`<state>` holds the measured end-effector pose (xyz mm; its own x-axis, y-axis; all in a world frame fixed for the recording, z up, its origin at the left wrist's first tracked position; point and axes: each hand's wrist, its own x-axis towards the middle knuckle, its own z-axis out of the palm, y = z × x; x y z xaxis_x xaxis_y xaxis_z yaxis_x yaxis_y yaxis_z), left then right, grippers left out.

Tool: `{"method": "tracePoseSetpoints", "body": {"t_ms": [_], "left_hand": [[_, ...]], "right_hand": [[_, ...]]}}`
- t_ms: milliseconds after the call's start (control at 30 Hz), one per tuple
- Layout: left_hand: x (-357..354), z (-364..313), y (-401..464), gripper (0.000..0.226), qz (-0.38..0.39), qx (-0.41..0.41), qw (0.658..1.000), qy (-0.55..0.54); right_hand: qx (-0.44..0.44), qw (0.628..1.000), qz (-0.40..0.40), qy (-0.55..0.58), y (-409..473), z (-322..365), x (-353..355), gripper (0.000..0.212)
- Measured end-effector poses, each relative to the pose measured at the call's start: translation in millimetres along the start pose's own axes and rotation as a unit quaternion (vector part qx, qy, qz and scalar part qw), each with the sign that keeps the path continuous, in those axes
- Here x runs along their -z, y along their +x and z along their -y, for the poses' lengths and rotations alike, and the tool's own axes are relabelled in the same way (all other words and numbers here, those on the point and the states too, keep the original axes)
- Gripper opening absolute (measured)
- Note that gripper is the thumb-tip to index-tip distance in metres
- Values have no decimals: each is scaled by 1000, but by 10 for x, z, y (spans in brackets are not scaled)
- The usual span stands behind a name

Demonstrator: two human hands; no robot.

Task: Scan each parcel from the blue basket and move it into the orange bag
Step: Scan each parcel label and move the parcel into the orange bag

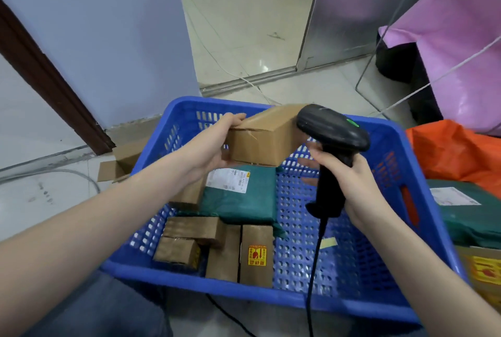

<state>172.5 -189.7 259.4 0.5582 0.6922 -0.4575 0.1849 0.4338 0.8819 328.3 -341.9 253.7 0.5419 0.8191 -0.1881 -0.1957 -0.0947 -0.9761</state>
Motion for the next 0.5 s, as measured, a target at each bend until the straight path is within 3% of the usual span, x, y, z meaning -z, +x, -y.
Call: {"method": "tracePoseSetpoints", "body": {"t_ms": [100, 200, 300, 500], "left_hand": [[-185, 66, -102, 43, 43, 1, 999, -6], [-335, 92, -134, 50, 78, 0, 995, 56], [-417, 62, -119, 40, 119, 10, 990, 75], [-455, 14, -62, 68, 128, 73, 986, 75]], "right_hand": [[14, 999, -15, 50, -41, 75, 68, 8], [33, 997, -3, 68, -79, 140, 108, 6], [18, 994, 26, 109, -102, 171, 145, 2], [-21, 991, 77, 110, -95, 121, 224, 30]]}}
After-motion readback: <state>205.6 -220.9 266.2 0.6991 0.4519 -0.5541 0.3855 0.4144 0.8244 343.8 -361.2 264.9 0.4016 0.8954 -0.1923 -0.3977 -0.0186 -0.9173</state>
